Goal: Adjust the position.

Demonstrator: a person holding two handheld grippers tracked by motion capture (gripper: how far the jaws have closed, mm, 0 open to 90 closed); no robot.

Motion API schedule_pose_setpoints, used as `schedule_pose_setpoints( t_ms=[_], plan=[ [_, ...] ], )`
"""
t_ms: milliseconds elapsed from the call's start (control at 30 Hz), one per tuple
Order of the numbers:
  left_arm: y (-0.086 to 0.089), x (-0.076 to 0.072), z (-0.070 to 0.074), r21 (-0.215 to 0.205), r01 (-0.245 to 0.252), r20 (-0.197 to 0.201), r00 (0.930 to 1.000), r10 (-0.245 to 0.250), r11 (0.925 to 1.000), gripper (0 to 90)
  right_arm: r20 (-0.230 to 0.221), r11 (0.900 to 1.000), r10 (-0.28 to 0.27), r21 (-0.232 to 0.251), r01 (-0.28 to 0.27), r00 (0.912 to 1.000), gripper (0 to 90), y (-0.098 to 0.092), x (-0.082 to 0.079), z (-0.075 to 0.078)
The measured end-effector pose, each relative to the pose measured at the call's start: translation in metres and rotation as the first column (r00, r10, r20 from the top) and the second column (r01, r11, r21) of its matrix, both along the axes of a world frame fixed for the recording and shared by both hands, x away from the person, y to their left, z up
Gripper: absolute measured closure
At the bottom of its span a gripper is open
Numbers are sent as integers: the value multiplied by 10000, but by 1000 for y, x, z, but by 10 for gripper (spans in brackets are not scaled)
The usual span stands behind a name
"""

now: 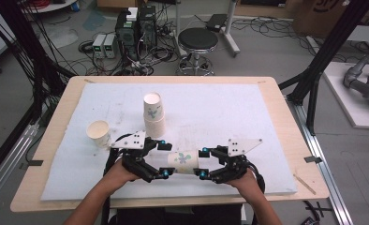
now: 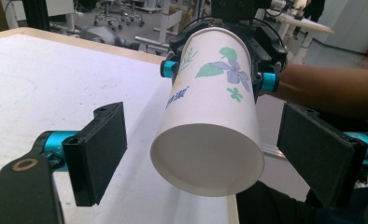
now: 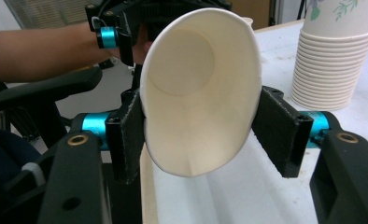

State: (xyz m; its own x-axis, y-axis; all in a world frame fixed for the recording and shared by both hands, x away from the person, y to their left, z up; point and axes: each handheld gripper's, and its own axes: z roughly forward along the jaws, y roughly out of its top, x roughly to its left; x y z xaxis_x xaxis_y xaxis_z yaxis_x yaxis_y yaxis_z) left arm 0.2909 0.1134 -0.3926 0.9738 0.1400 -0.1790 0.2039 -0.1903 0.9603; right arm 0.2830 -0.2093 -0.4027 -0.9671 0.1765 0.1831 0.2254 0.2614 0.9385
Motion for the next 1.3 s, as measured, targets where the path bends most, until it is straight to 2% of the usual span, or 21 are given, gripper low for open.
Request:
schedule_pose_setpoints(
  t_ms=[133, 267, 433, 533, 733, 833, 1033, 1133, 1200, 1300],
  plan=[
    [1, -1, 6, 511, -46, 269, 9996, 32, 9987, 160, 61, 9995, -102, -287, 104, 9999, 388, -1, 1, 3],
    [0, -1, 10, 1149, -52, 445, 9990, 1, 9934, 159, 153, 9970, -137, -762, 149, 9998, 390, 1, 3, 8],
    [-3, -2, 12, 1679, 16, 601, 9981, -118, 9858, 159, 188, 9896, -36, -1440, 62, 9998, 389, 6, 6, 17],
    [-5, -1, 12, 1908, -28, 643, 9979, -97, 9816, 159, 302, 9817, 50, -1904, 9, 9995, 387, 10, 7, 22],
    [-9, 0, 14, 2490, -58, 837, 9964, -156, 9685, 159, 437, 9601, 235, -2795, -104, 9988, 384, 18, 9, 32],
    [-12, 1, 13, 2726, -55, 861, 9961, -187, 9621, 160, 631, 9461, 351, -3235, -128, 9974, 383, 23, 11, 37],
    [-18, 2, 11, 3209, -42, 1005, 9945, -296, 9471, 163, 832, 9114, 678, -4105, -278, 9942, 381, 35, 12, 47],
    [-21, 1, 10, 3373, 4, 1019, 9941, -369, 9414, 165, 931, 8958, 781, -4436, -288, 9926, 381, 40, 13, 51],
    [-23, 2, 10, 3582, 40, 1102, 9928, -466, 9336, 169, 963, 8849, 860, -4648, -316, 9916, 381, 43, 13, 52],
    [-25, 2, 9, 3724, 94, 1105, 9924, -544, 9280, 177, 968, 8703, 955, -4912, -359, 9907, 381, 47, 14, 53]
  ],
)
